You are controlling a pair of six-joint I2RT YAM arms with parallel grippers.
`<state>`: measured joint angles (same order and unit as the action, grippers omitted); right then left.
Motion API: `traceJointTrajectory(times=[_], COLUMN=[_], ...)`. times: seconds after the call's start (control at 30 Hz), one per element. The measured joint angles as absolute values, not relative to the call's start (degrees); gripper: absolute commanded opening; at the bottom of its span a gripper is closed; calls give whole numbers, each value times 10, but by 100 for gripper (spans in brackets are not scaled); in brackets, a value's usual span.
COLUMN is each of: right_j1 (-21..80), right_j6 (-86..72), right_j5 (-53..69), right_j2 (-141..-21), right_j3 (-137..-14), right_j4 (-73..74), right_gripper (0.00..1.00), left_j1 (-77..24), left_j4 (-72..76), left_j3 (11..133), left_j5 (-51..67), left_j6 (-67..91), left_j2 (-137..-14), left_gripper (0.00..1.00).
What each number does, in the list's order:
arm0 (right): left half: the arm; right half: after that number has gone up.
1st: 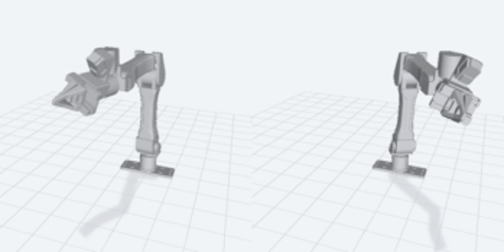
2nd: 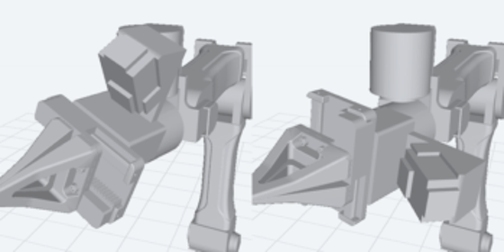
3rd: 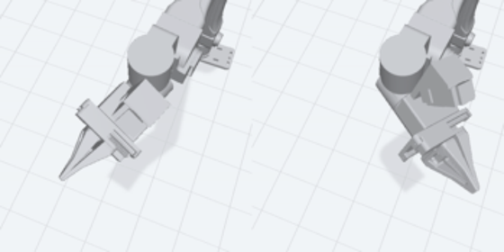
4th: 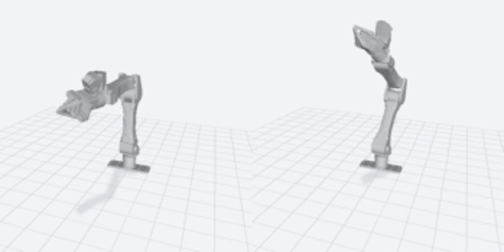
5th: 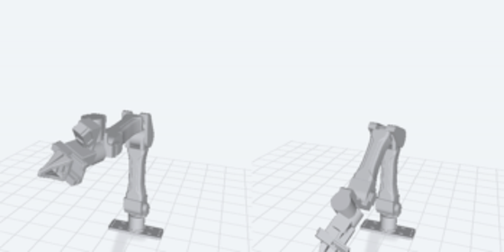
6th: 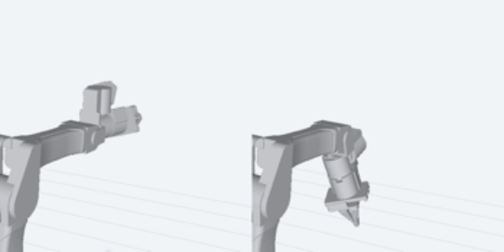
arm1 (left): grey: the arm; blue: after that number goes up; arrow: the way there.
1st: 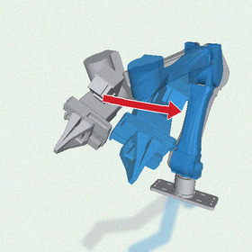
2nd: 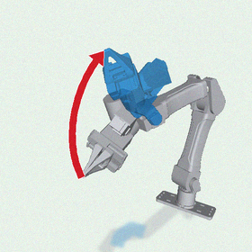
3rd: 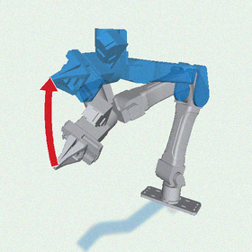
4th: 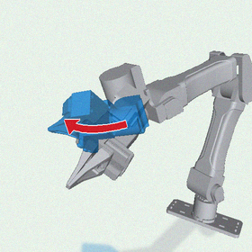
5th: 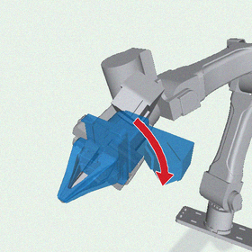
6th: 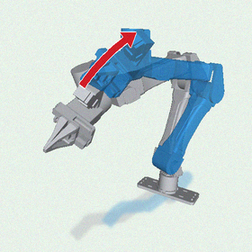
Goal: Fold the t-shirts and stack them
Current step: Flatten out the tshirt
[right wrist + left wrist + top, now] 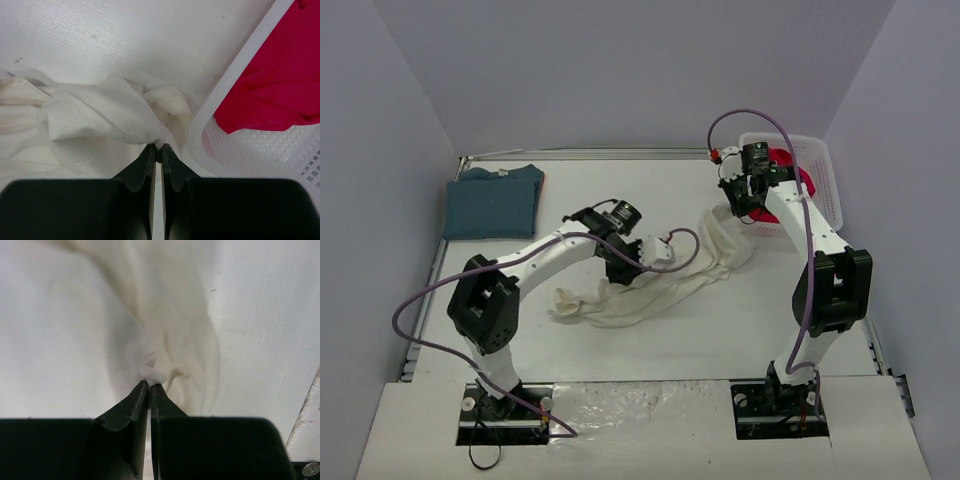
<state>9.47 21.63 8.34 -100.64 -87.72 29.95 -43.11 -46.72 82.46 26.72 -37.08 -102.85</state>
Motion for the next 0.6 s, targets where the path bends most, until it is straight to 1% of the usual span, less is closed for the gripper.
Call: traceJointTrajectory(times=[0.13,0.17,0.33,0.43,0.6], right_j1=[95,95,94,91,89], right_j6=[222,224,226,226,225], right_j5=[82,81,72,66,63], right_j2=[-1013,-1015,-1045,-1075,-1095], right_j3=[-891,-898,-985,-1057,-1164], right_j4=[301,302,310,306,320], right_gripper=[0,0,0,0,0], left_j1=[-310,-259,-82,-31,-11], left_j4=[-465,-466,-470,-473,-476], left_j3=[825,828,872,914,991], left_j5=[301,308,358,361,371], left_j6=[-341,-335,-284,-252,-214], left_j2=[-979,-969,-969,-974,-971], left_gripper=[2,2,2,2,2])
